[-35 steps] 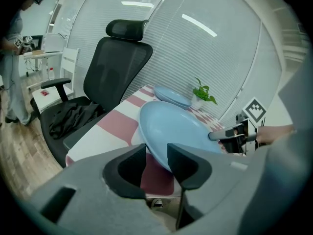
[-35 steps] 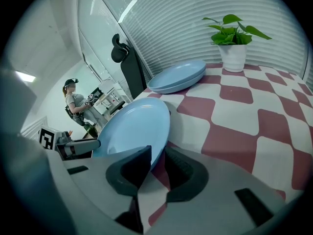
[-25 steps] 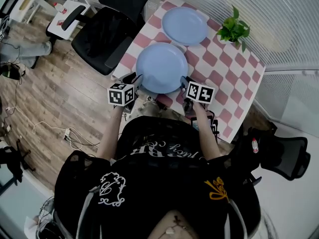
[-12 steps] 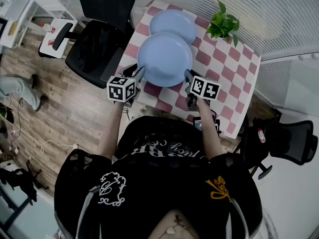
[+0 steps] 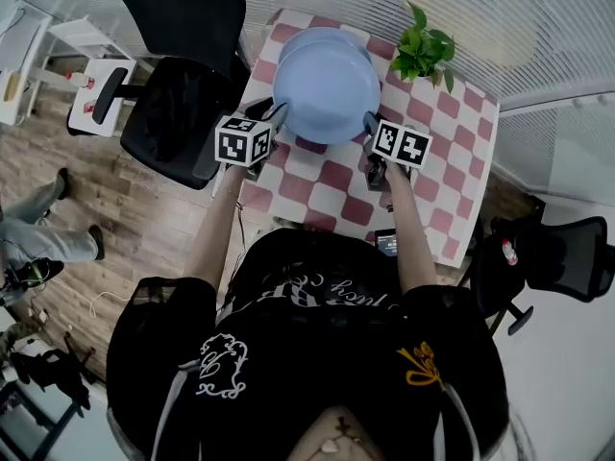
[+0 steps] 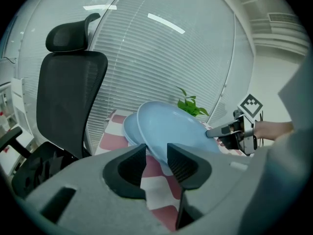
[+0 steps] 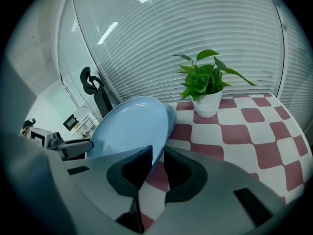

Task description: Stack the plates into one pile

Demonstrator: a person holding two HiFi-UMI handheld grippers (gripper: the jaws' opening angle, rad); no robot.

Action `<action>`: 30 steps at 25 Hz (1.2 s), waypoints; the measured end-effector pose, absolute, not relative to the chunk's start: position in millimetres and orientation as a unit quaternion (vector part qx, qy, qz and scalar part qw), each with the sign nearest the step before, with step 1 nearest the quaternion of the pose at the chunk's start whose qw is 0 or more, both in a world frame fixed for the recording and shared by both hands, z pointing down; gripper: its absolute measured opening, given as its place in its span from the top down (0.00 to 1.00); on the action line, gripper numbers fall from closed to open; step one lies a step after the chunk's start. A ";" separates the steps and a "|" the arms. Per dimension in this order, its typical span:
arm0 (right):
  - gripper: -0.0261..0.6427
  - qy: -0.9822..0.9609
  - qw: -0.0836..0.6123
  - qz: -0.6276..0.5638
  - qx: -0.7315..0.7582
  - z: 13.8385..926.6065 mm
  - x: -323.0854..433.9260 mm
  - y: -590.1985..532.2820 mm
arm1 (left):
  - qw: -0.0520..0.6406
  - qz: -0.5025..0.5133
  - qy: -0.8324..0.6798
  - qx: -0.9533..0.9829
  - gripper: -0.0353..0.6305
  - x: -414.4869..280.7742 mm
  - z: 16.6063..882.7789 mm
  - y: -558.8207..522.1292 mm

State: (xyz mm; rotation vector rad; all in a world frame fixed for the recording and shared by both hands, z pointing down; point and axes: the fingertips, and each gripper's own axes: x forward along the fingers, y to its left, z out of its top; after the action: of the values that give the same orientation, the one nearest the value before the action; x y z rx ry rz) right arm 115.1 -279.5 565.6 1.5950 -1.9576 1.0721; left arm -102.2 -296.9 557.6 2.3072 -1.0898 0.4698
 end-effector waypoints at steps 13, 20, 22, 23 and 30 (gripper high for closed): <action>0.85 -0.660 0.222 0.405 0.592 591.5 136.6 -318.9 | 0.300 0.212 -0.377 0.850 0.73 -79.2 590.6 -347.9; 0.85 -0.660 0.222 0.413 0.587 595.2 136.5 -332.1 | 0.312 0.207 -0.378 0.847 0.73 -80.2 593.5 -359.7; 0.85 -0.661 0.228 0.411 0.586 596.3 135.1 -337.6 | 0.307 0.216 -0.382 0.845 0.73 -81.4 594.4 -364.9; 0.85 -0.661 0.231 0.409 0.585 597.6 134.2 -340.5 | 0.305 0.220 -0.383 0.844 0.73 -82.1 595.4 -367.3; 0.85 -0.669 0.225 0.402 0.583 598.9 129.0 -362.1 | 0.295 0.244 -0.397 0.834 0.72 -88.2 604.7 -379.9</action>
State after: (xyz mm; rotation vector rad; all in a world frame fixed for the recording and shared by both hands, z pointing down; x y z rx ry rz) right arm 129.0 -362.1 598.9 1.6082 -1.8467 1.1087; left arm -88.2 -379.9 604.7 2.2193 -1.0554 0.6494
